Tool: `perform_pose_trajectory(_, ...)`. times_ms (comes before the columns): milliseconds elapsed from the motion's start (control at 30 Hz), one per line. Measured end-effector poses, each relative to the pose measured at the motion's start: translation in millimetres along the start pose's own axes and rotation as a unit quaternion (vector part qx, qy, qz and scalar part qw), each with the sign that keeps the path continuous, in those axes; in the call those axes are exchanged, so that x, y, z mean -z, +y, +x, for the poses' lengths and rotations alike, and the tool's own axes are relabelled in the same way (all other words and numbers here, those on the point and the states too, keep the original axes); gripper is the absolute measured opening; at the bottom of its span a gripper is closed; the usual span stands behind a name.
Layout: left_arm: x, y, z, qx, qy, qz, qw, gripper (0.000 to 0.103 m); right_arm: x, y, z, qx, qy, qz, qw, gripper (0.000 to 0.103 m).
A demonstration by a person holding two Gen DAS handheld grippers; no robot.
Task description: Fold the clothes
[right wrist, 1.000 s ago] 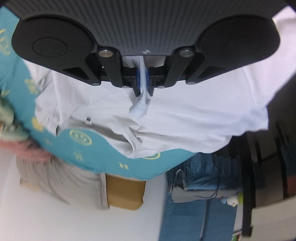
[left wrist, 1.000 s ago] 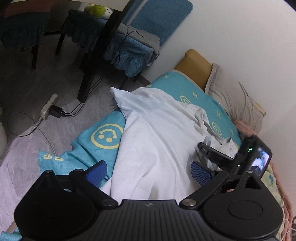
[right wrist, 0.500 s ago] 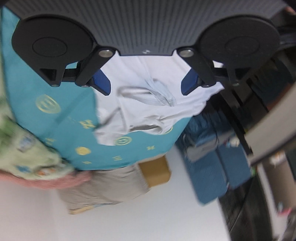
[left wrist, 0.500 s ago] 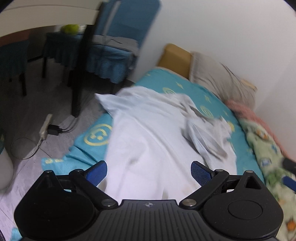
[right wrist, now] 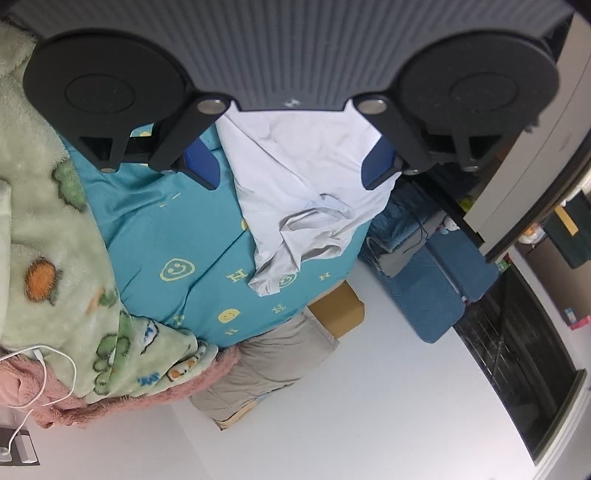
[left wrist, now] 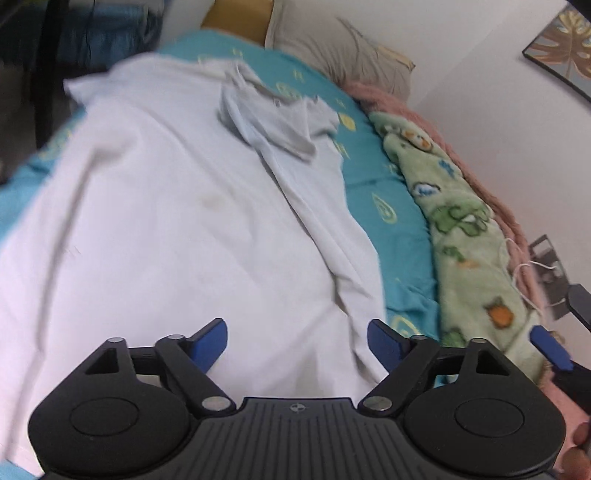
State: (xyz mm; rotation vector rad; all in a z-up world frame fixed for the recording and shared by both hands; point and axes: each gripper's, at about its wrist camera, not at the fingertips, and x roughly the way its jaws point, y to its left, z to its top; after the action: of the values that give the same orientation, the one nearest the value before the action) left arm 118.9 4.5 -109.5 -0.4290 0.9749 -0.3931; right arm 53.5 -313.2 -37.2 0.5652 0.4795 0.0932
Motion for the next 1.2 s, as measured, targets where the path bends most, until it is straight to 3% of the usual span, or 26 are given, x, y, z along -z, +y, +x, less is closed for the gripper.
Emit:
perform_pose_trajectory(367, 15, -27, 19, 0.027, -0.006, 0.023, 0.9994, 0.08, 0, -13, 1, 0.005, -0.003, 0.008, 1.0, 0.085)
perform_pose_trajectory(600, 22, -35, 28, 0.099, 0.014, 0.011, 0.995, 0.062, -18, -49, -21, 0.007, -0.056, 0.088, 0.995, 0.085)
perform_pose_trajectory(767, 31, -43, 49, 0.138, 0.053, -0.001, 0.989, 0.054, -21, -70, -20, 0.0, -0.053, 0.134, 0.99, 0.086)
perform_pose_trajectory(900, 37, -47, 68, 0.159, 0.081, -0.003, 0.984, 0.051, -18, -67, -13, -0.002, -0.038, 0.125, 0.991, 0.086)
perform_pose_trajectory(1100, 46, -50, 96, 0.149, 0.131, 0.004, 0.9801, 0.051, -13, -65, -4, 0.001, -0.021, 0.123, 0.992, 0.086)
perform_pose_trajectory(1200, 44, -49, 101, 0.157, 0.133, 0.002, 0.9785, 0.051, -11, -64, 2, 0.007, -0.012, 0.124, 0.992, 0.086)
